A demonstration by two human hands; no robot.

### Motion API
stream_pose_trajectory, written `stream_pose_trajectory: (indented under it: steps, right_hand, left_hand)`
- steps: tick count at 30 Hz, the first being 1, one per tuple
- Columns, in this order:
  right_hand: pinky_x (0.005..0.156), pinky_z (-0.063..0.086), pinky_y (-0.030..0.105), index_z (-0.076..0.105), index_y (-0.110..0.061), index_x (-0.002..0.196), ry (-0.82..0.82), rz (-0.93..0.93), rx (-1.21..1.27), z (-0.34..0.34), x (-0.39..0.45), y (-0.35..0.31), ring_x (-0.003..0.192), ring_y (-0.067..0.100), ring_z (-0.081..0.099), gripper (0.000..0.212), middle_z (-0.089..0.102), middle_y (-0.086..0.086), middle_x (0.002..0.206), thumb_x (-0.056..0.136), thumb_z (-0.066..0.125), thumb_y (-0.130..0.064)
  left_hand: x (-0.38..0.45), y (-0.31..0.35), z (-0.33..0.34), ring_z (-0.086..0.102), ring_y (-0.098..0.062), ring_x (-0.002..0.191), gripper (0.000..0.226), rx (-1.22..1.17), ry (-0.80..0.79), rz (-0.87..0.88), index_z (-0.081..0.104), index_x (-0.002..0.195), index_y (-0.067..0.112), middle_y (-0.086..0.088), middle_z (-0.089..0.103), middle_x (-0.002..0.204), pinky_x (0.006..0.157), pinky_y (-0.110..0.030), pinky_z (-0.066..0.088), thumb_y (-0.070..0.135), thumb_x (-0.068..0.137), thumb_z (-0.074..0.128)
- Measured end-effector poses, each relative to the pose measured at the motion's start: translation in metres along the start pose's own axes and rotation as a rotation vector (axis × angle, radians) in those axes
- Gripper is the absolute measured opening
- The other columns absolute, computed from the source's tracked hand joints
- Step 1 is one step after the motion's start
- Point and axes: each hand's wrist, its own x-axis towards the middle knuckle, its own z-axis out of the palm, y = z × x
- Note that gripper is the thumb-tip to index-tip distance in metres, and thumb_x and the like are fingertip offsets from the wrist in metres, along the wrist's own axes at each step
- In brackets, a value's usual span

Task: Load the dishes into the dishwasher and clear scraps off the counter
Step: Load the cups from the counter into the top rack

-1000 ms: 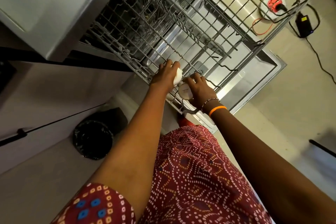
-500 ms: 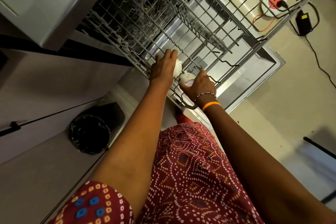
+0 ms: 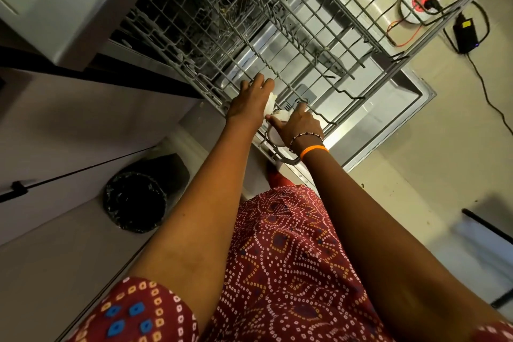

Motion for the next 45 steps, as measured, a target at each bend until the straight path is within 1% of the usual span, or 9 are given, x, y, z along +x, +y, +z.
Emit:
stream_pose_trajectory:
  steps: [12,17,19,23,28,32,37,40,45]
  right_hand:
    - [0.091,0.044,0.042,0.045,-0.009,0.127,-0.056,-0.179,-0.041,-0.011,0.007,0.009,0.116,0.038,0.050,0.044,0.048,0.017,0.130,0.095,0.045,-0.039]
    - [0.090,0.043,0.036,0.054,-0.001,0.120,0.040,-0.308,0.031,-0.025,-0.010,0.003,0.112,0.036,0.053,0.030,0.052,0.021,0.125,0.095,0.043,-0.013]
    - [0.087,0.042,0.035,0.059,-0.001,0.114,0.094,-0.374,0.072,-0.028,-0.024,-0.012,0.109,0.035,0.055,0.027,0.058,0.021,0.119,0.094,0.043,-0.011]
    - [0.083,0.041,0.034,0.062,-0.002,0.107,0.116,-0.526,0.119,-0.022,-0.064,-0.064,0.105,0.034,0.057,0.024,0.063,0.020,0.113,0.092,0.047,-0.014]
    - [0.079,0.041,0.033,0.063,-0.004,0.101,0.066,-0.809,0.093,0.005,-0.134,-0.144,0.099,0.033,0.060,0.018,0.067,0.017,0.105,0.091,0.051,-0.014]
    - [0.076,0.051,0.041,0.063,-0.001,0.095,-0.046,-1.012,0.129,0.032,-0.199,-0.205,0.085,0.035,0.063,0.015,0.066,0.015,0.091,0.088,0.050,-0.006]
    - [0.080,0.052,0.042,0.063,-0.002,0.088,-0.035,-1.183,0.137,0.063,-0.257,-0.273,0.079,0.030,0.062,0.013,0.065,0.011,0.086,0.087,0.050,-0.001]
    - [0.081,0.051,0.032,0.064,-0.004,0.090,-0.062,-1.251,0.179,0.075,-0.279,-0.305,0.079,0.016,0.059,0.014,0.061,-0.001,0.085,0.089,0.050,-0.002]
    - [0.066,0.038,-0.001,0.065,-0.004,0.093,-0.046,-1.307,0.215,0.094,-0.302,-0.348,0.083,0.013,0.058,0.014,0.064,0.004,0.088,0.089,0.052,-0.001]
  left_hand:
    - [-0.008,0.000,-0.014,0.042,-0.033,0.127,0.061,-0.129,0.039,-0.028,0.041,0.135,0.015,-0.008,0.041,0.141,0.097,-0.046,0.043,0.000,0.081,0.063]
    - [-0.042,-0.013,-0.023,0.048,-0.025,0.120,0.052,-0.561,0.321,-0.090,0.053,0.125,0.013,-0.007,0.045,0.136,0.091,-0.031,0.047,-0.010,0.079,0.055]
    - [-0.068,-0.023,-0.028,0.051,-0.018,0.112,0.044,-0.764,0.431,-0.136,0.058,0.118,0.009,-0.010,0.051,0.129,0.084,-0.014,0.040,-0.012,0.082,0.044]
    - [-0.123,-0.056,-0.032,0.055,-0.015,0.103,0.034,-0.965,0.601,-0.247,0.061,0.111,0.005,-0.009,0.059,0.118,0.080,-0.006,0.039,-0.010,0.086,0.043]
    - [-0.201,-0.119,-0.038,0.059,-0.016,0.102,0.030,-1.061,0.799,-0.411,0.062,0.110,0.013,-0.004,0.063,0.117,0.086,-0.023,0.045,-0.001,0.087,0.050]
    - [-0.273,-0.170,-0.051,0.057,-0.011,0.098,0.030,-1.148,0.987,-0.484,0.060,0.113,0.014,-0.001,0.062,0.116,0.083,-0.018,0.046,0.002,0.088,0.048]
    - [-0.346,-0.227,-0.062,0.057,-0.013,0.103,0.029,-1.188,1.149,-0.491,0.059,0.115,0.016,-0.002,0.062,0.117,0.085,-0.021,0.044,0.004,0.090,0.048]
    - [-0.371,-0.259,-0.067,0.057,-0.010,0.099,0.028,-1.155,1.245,-0.504,0.060,0.113,0.015,-0.003,0.061,0.114,0.079,-0.015,0.044,0.004,0.089,0.050]
    - [-0.397,-0.296,-0.073,0.055,-0.005,0.092,0.028,-1.179,1.394,-0.543,0.059,0.114,0.014,-0.006,0.060,0.114,0.069,0.001,0.040,0.003,0.089,0.051]
